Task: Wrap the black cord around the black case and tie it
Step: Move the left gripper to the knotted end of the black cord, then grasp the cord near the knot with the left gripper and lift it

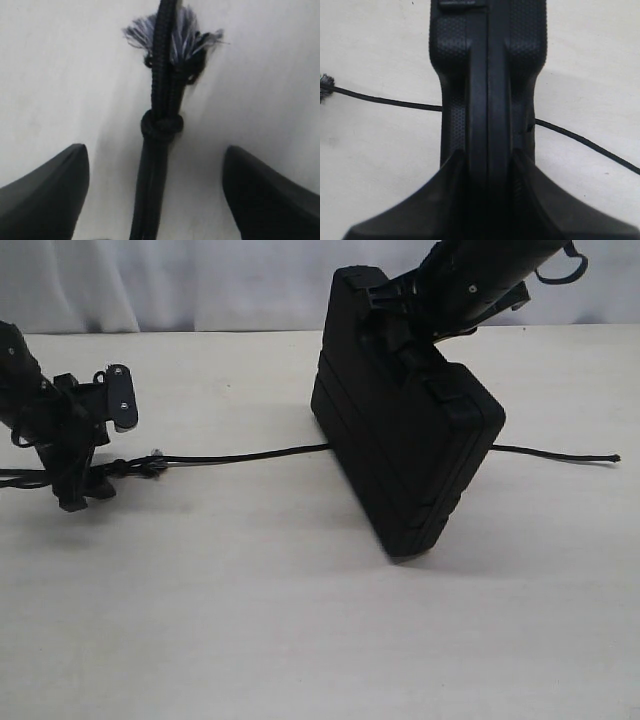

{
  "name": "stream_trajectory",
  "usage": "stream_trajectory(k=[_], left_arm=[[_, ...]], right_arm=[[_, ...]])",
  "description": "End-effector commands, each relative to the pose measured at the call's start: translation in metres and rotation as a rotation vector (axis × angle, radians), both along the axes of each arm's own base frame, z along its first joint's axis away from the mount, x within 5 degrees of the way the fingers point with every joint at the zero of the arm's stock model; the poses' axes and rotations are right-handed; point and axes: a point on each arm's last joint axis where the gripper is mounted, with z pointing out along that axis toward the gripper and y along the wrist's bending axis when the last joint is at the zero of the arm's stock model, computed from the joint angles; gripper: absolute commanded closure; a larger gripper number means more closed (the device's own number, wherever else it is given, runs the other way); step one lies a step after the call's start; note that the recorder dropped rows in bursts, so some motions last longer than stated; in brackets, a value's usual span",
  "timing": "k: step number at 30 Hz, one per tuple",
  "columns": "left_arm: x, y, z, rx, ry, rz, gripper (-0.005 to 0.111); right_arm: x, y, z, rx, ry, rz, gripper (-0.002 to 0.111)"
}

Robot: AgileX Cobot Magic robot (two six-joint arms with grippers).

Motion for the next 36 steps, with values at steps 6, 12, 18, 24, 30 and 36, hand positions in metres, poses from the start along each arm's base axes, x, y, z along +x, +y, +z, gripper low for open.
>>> stream_trajectory(k=[6, 12, 18, 24, 30, 36], left_arm=[[-0.004, -0.007, -0.029, -0.096, 0.101, 0.099, 0.059], [-0.010, -0.018, -0.027, -0.255, 0.195, 0.235, 0.103], [-0.004, -0.028, -0.018, -0.443, 0.300, 0.584, 0.107], [0.013, -0.049, 0.013, -0.772, 0.599, 1.117, 0.107], [0.014, -0.057, 0.022, -0.845, 0.657, 1.036, 0.069], [0.007, -0.053, 0.021, -0.730, 0.585, 0.788, 0.049]], right_arm=[[-0.001, 0.000, 0.002, 0.010, 0.000, 0.001, 0.104], [-0.001, 0.000, 0.002, 0.010, 0.000, 0.001, 0.104], [-0.001, 0.000, 0.002, 0.010, 0.000, 0.001, 0.104], [-0.001, 0.000, 0.002, 0.010, 0.000, 0.001, 0.104], [-0.001, 0.000, 0.002, 0.010, 0.000, 0.001, 0.104], [-0.001, 0.000, 0.002, 0.010, 0.000, 0.001, 0.104]])
